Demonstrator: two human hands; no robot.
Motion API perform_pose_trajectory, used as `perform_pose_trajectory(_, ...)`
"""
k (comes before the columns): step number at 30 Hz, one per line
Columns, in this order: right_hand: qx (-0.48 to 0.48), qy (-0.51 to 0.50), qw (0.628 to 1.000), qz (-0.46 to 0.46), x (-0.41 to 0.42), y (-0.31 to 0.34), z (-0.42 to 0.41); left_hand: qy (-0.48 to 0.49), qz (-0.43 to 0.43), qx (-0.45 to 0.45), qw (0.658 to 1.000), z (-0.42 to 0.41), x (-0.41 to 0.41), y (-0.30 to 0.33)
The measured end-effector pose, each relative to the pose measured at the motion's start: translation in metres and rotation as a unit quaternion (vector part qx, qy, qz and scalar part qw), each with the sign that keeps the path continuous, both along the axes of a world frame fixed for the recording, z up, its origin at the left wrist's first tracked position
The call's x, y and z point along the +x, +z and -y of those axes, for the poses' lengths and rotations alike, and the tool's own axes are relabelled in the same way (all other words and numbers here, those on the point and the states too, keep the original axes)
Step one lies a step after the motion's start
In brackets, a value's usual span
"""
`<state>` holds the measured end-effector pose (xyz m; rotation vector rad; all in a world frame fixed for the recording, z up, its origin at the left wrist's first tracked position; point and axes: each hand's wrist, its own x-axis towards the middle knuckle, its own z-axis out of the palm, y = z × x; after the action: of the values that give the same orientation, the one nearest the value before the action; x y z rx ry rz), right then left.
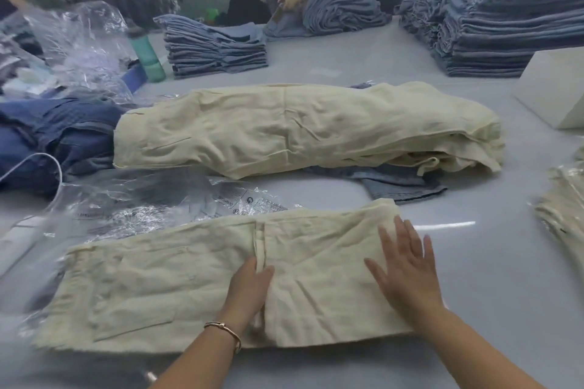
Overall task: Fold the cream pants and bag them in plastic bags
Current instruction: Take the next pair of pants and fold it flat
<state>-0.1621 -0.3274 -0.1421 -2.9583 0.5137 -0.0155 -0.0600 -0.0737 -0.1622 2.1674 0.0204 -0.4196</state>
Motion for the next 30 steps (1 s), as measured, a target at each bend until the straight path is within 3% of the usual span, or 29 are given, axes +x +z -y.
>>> perform_pose_trajectory(2,0.000,0.177,0.982,0.064,-0.005,0.004,-0.027,0.022,-0.016,-0.012,1.000,-0.002,0.001,-0.005)
perform_pose_trajectory(4,0.002,0.321,0.947,0.024,-0.008,-0.002,-0.055,0.044,-0.064,-0.074,0.994,-0.008,0.000,-0.007)
perform_pose_trajectory(6,-0.021,0.359,0.931,-0.054,-0.005,-0.008,-0.079,0.073,-0.133,-0.172,0.973,-0.013,-0.002,-0.006)
perform_pose_trajectory(12,0.008,0.342,0.940,-0.008,0.011,-0.013,-0.103,0.079,-0.182,-0.248,0.948,-0.018,-0.002,-0.003)
perform_pose_trajectory(13,0.058,0.336,0.940,0.004,0.012,-0.016,-0.102,0.079,-0.187,-0.252,0.946,-0.019,-0.002,-0.004)
perform_pose_trajectory(15,0.270,0.273,0.918,0.095,0.017,-0.008,-0.102,0.078,-0.196,-0.260,0.942,-0.021,-0.001,-0.005)
perform_pose_trajectory(17,0.506,0.083,0.846,0.147,0.027,0.003,-0.105,0.085,-0.211,-0.277,0.934,-0.023,0.002,-0.006)
perform_pose_trajectory(18,0.569,0.032,0.801,0.183,0.033,0.009,-0.106,0.089,-0.218,-0.283,0.930,-0.024,0.003,-0.006)
perform_pose_trajectory(19,0.580,0.033,0.784,0.219,0.038,0.013,-0.107,0.092,-0.224,-0.286,0.927,-0.025,0.003,-0.007)
perform_pose_trajectory(20,0.565,0.059,0.792,0.225,0.039,0.020,-0.113,0.095,-0.229,-0.291,0.924,-0.025,0.004,-0.007)
perform_pose_trajectory(22,0.451,0.160,0.855,0.200,0.040,0.017,-0.126,0.098,-0.244,-0.309,0.914,-0.026,0.004,-0.007)
perform_pose_trajectory(24,0.280,0.261,0.921,0.070,0.041,-0.003,-0.138,0.107,-0.274,-0.331,0.897,-0.027,0.004,-0.006)
perform_pose_trajectory(26,0.143,0.299,0.943,-0.026,0.034,-0.009,-0.149,0.122,-0.309,-0.331,0.883,-0.029,0.007,-0.008)
perform_pose_trajectory(30,0.051,0.301,0.951,-0.055,0.024,-0.006,-0.154,0.125,-0.337,-0.362,0.860,-0.033,0.013,-0.009)
